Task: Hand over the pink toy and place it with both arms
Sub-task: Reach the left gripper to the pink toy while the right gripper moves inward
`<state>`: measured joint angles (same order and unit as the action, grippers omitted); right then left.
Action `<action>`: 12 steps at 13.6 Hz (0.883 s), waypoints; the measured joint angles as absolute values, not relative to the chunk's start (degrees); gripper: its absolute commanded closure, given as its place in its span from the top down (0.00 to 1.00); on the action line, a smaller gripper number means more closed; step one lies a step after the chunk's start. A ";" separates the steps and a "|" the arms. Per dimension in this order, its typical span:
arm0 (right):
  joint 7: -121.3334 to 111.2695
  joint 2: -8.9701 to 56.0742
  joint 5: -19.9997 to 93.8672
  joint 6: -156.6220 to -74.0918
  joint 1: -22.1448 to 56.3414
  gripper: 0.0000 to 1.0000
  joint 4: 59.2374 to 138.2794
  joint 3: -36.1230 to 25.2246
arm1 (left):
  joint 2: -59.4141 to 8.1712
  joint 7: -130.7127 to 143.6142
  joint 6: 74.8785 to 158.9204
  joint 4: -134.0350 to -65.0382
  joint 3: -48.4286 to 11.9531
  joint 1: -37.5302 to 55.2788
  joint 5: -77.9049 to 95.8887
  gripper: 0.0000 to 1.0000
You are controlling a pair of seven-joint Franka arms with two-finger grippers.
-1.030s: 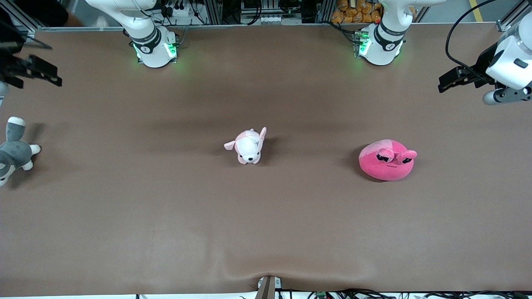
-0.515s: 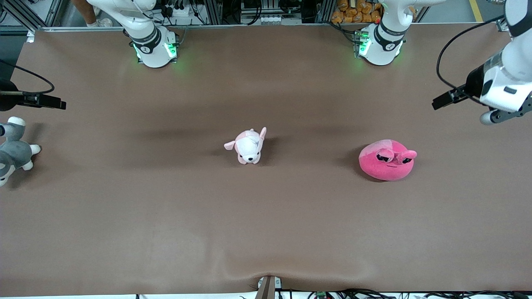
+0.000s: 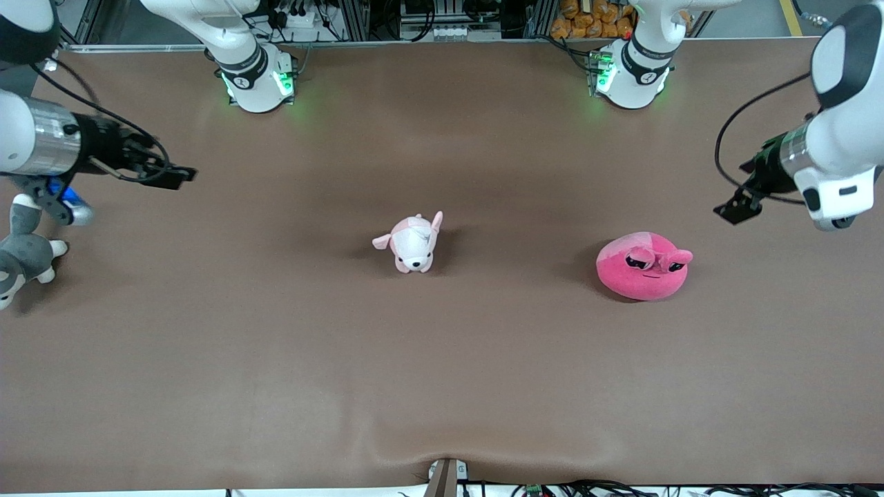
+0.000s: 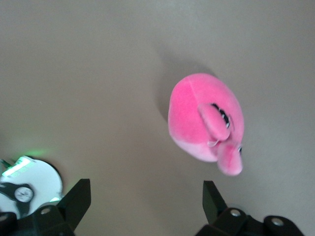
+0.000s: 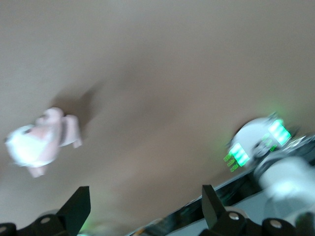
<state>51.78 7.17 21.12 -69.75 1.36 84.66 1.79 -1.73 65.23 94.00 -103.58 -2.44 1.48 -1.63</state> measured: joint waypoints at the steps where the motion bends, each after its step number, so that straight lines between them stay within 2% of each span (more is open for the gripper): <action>1: 56.55 7.51 24.86 -69.76 1.78 1.00 84.67 1.81 | -3.05 69.14 95.50 -103.63 -2.44 1.47 -1.05 1.00; 3: 63.78 8.84 28.51 -71.05 3.97 1.00 84.67 1.84 | -5.62 77.17 97.46 -103.26 -2.42 1.45 1.49 1.00; 5: 70.36 10.27 30.91 -76.33 7.53 1.00 84.65 1.86 | -8.33 84.67 97.75 -101.38 -2.33 1.02 2.51 1.00; 8: 84.60 12.46 35.18 -87.52 13.95 1.00 84.62 1.94 | -11.32 88.24 97.70 -99.28 -2.20 -1.00 5.28 1.00; 12: 98.98 16.91 36.03 -104.69 23.94 1.00 84.63 2.09 | -14.57 93.87 100.46 -99.73 -2.17 -1.46 9.48 1.00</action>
